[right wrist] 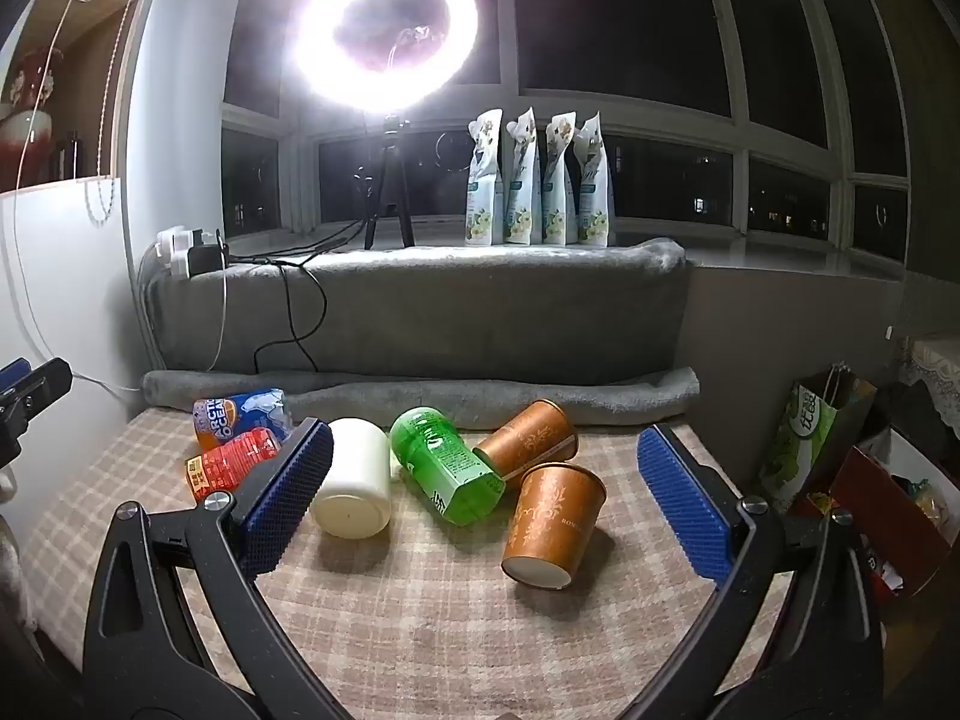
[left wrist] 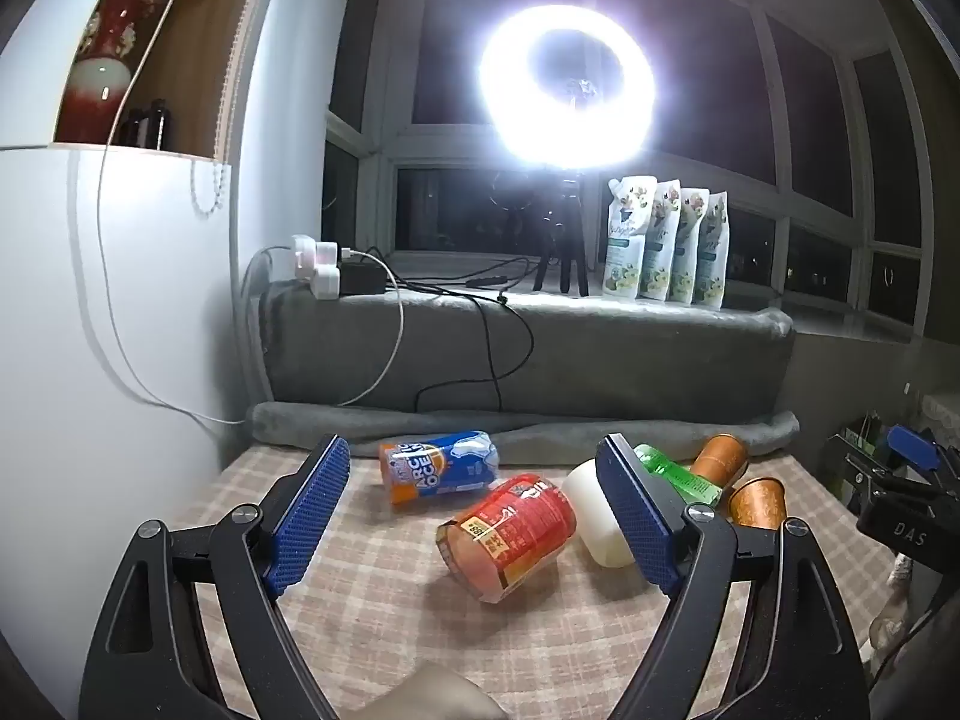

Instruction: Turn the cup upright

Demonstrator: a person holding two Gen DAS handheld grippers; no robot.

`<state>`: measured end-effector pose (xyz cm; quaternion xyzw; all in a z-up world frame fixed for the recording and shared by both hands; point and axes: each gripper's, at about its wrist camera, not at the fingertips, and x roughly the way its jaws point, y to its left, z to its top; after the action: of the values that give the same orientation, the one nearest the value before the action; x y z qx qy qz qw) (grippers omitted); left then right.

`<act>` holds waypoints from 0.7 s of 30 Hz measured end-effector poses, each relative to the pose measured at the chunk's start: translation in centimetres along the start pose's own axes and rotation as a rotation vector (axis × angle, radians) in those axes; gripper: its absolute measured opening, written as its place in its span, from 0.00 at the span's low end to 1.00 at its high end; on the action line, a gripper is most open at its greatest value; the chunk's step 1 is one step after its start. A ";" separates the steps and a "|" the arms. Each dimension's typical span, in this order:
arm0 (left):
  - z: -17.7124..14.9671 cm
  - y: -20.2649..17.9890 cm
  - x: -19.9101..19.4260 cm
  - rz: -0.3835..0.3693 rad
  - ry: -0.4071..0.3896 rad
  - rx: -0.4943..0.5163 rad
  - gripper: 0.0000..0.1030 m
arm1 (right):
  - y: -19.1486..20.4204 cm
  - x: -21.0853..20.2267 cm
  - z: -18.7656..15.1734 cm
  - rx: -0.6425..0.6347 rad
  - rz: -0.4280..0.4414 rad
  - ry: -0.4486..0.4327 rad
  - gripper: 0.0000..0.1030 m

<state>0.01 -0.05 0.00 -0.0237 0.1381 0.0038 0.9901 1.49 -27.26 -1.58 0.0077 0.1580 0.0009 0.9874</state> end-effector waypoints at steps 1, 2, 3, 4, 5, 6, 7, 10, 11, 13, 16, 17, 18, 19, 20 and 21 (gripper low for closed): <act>0.0 0.0 0.0 0.000 0.002 0.002 0.82 | 0.0 0.0 0.0 0.000 0.000 0.002 1.00; 0.0 -0.1 0.0 -0.002 0.007 0.003 0.82 | -0.2 0.0 0.3 0.001 -0.001 0.002 1.00; 0.0 0.0 0.0 0.000 0.000 -0.012 0.82 | -0.2 -0.1 0.3 0.004 0.000 -0.002 1.00; 0.0 0.0 0.0 0.002 -0.001 -0.010 0.82 | -0.3 -0.2 0.2 0.008 0.002 -0.007 1.00; 0.0 0.0 0.0 0.004 -0.001 -0.006 0.82 | -0.3 -0.2 0.2 0.012 0.003 -0.008 1.00; 0.0 -0.1 -0.1 0.006 -0.003 -0.002 0.82 | -0.4 -0.2 0.2 0.011 0.002 -0.008 1.00; 0.0 -0.1 -0.1 0.007 -0.006 -0.002 0.82 | -0.4 -0.2 0.2 0.013 0.000 -0.009 1.00; 0.0 -0.2 -0.4 0.007 -0.006 -0.001 0.82 | -0.7 -0.6 0.6 0.014 -0.001 -0.011 1.00; -0.1 0.2 0.4 0.003 0.005 -0.010 0.82 | -0.6 -0.6 0.7 0.012 -0.002 -0.012 1.00; 0.0 -0.1 0.0 0.011 -0.002 -0.007 0.82 | -0.8 -0.6 1.0 0.010 -0.004 -0.011 1.00; 0.4 0.1 -0.2 0.009 -0.005 -0.011 0.82 | -0.5 -0.9 0.8 0.010 -0.008 -0.018 1.00; 0.5 0.1 -0.3 0.010 -0.007 -0.012 0.82 | -0.6 -0.9 0.6 0.012 -0.004 -0.022 1.00; 0.6 0.1 -0.3 0.012 -0.009 -0.013 0.82 | -0.6 -0.9 0.6 0.013 -0.006 -0.022 1.00; 0.7 0.1 -0.4 0.013 -0.012 -0.015 0.82 | -0.6 -0.8 0.6 0.014 -0.007 -0.023 1.00; 0.8 0.2 -0.5 0.013 -0.012 -0.018 0.82 | -0.5 -1.5 1.0 0.013 -0.003 -0.026 1.00; 0.9 0.2 -0.5 0.014 -0.013 -0.020 0.82 | -0.5 -1.5 1.0 0.013 -0.002 -0.027 1.00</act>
<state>-0.20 0.23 1.03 -0.0325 0.1319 0.0124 0.9906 0.36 -27.77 -0.12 0.0143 0.1447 -0.0011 0.9894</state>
